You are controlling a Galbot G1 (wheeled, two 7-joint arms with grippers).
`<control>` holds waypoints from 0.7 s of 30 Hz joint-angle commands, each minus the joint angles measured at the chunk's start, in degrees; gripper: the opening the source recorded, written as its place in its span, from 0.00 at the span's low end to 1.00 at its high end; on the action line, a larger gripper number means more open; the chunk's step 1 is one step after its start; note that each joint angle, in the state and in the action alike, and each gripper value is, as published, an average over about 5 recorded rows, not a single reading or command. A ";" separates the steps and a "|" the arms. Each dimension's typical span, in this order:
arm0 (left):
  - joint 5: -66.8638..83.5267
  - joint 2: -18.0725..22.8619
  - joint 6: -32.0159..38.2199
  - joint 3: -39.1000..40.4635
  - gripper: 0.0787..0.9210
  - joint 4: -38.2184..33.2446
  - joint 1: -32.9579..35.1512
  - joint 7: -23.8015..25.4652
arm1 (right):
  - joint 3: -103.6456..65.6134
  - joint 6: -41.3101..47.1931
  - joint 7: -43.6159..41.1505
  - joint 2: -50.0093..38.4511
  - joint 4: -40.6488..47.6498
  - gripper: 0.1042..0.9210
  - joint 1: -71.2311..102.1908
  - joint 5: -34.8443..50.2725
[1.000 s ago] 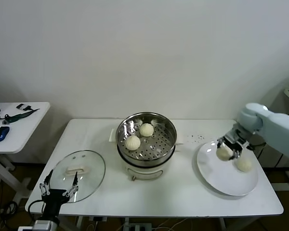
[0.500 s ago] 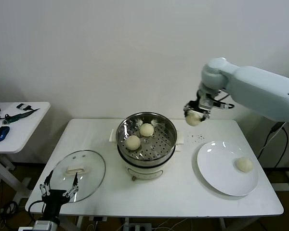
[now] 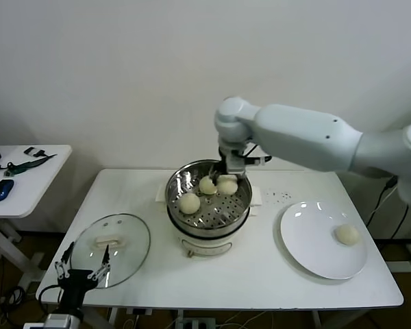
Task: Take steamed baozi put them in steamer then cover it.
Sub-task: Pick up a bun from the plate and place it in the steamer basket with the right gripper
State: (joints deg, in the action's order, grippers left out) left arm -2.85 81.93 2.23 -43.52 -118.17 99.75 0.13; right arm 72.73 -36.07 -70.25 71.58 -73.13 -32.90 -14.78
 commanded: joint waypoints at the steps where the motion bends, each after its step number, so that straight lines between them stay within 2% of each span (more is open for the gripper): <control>1: 0.31 -0.16 0.10 -0.02 0.88 0.29 0.02 0.00 | 0.75 -0.80 -0.20 5.35 -0.51 0.73 5.21 -1.49; 13: 0.50 -0.47 0.40 -0.06 0.88 1.26 -0.12 -0.03 | 1.66 0.13 -0.20 3.98 -2.18 0.74 6.05 -0.94; 21: 0.47 -0.44 0.40 -0.03 0.88 1.25 -0.26 -0.06 | 1.67 1.52 -0.49 3.15 -2.24 0.87 5.57 -0.71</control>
State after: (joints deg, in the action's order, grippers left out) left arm -2.42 81.50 2.61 -43.55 -116.96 99.45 0.08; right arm 74.34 -35.13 -70.66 74.24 -75.02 -28.18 -15.42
